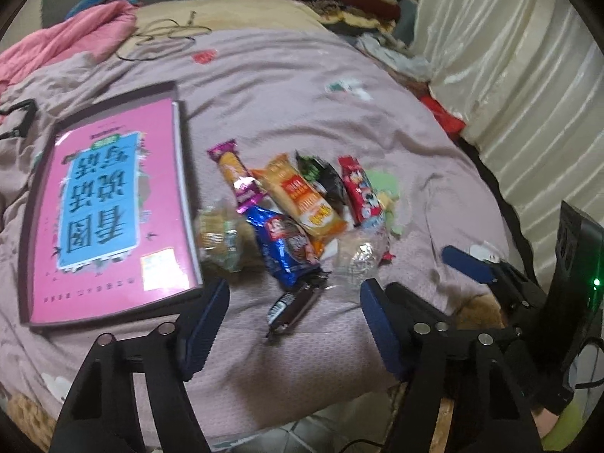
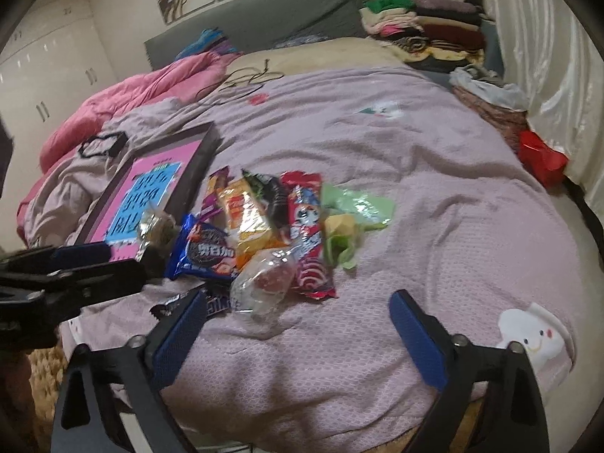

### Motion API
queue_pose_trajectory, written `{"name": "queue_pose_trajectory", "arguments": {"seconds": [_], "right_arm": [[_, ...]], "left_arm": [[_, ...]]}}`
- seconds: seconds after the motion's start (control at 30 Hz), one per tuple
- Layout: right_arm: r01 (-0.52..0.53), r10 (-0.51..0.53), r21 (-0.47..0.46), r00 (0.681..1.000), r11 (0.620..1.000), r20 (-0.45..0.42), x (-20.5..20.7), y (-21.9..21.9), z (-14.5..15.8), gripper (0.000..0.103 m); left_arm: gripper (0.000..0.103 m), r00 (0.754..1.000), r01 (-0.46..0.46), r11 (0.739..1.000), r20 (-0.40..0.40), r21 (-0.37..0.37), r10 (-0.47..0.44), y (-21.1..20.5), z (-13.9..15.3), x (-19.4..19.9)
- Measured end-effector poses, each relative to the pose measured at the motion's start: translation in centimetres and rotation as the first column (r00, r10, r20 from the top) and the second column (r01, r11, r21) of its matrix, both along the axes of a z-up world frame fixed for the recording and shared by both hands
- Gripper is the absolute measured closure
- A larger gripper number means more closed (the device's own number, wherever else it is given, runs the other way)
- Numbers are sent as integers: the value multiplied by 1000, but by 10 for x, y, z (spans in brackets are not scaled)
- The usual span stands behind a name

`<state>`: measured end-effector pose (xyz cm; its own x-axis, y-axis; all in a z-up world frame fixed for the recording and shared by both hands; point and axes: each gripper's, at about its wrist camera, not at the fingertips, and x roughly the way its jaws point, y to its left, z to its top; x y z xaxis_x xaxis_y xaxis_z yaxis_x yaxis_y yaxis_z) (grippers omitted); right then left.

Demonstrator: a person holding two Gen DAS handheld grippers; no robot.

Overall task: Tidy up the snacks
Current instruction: 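Grasp the blue biscuit packet with the left tool while the right tool grasps the clear bag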

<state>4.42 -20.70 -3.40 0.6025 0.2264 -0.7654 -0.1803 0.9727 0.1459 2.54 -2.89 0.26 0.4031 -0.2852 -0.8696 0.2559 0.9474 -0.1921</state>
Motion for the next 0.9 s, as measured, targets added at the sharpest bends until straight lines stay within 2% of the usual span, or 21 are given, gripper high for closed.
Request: {"name": "queue_pose_trajectory", "arguments": {"seconds": [0.1,0.23,0.43,0.63,0.73,0.9], "right_arm": [[-38,39,29,999,999,-27,2,6,-6,32],[-67,71,65,996,996,-55,9,11,-16,46],[-88,95,94,993,992,-64,20,13,-23,58],[-107,114,101,991,989,-69,31,15,-30,60],[-119,126,99,990,988,-68,34,18,-34,61],[-115,125,162,991,980,-51,34,8,-35,63]], "left_arm": [[41,999,19,1000,-32,23,-18,-8,-9,6],[50,997,36,999,-72,39,-33,-14,-20,14],[50,994,21,999,-104,39,-17,-17,-30,26],[51,990,-9,1000,-138,25,12,-16,-38,39],[57,989,-20,1000,-147,22,23,-18,-43,43],[58,986,-35,999,-162,15,37,-19,-48,48]]}}
